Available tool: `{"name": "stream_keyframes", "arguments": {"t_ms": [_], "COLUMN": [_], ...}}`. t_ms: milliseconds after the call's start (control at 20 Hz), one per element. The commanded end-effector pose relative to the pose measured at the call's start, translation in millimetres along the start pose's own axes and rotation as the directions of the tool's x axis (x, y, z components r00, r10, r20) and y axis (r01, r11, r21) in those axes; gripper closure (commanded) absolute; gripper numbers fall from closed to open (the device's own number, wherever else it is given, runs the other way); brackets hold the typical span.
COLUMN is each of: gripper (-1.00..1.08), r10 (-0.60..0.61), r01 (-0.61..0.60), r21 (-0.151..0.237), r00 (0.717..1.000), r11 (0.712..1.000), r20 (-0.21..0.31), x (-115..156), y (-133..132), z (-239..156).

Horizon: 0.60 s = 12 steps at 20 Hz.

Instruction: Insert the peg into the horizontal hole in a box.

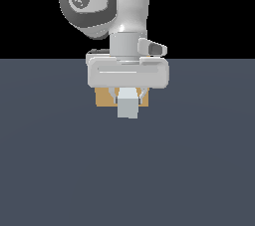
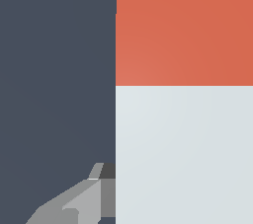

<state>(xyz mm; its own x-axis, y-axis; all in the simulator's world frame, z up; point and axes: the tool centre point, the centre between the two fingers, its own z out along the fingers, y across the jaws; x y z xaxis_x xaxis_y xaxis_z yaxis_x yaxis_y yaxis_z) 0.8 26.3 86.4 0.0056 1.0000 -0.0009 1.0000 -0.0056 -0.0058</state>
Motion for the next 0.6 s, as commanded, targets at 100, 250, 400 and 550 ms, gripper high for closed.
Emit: {"name": "stream_keyframes", "arguments": {"t_ms": [100,250,400,550], "gripper": [1.08,1.08,1.08,1.08], "r10": [-0.003,-0.004,-0.003,-0.003], "r01": [0.003,0.003,0.003,0.003], "r21": [-0.009,-0.010,-0.005,-0.005], "r00": [1.000,1.000,1.000,1.000], "r11": [1.000,1.000,1.000,1.000], "r20": [-0.001,-0.001,-0.001,-0.001], "x": [-0.5,-0.5,-0.3,5.7], "y": [2.3,2.6,1.0,0.7], "z": [-5.3,-6.0,-3.3,-3.3]}}
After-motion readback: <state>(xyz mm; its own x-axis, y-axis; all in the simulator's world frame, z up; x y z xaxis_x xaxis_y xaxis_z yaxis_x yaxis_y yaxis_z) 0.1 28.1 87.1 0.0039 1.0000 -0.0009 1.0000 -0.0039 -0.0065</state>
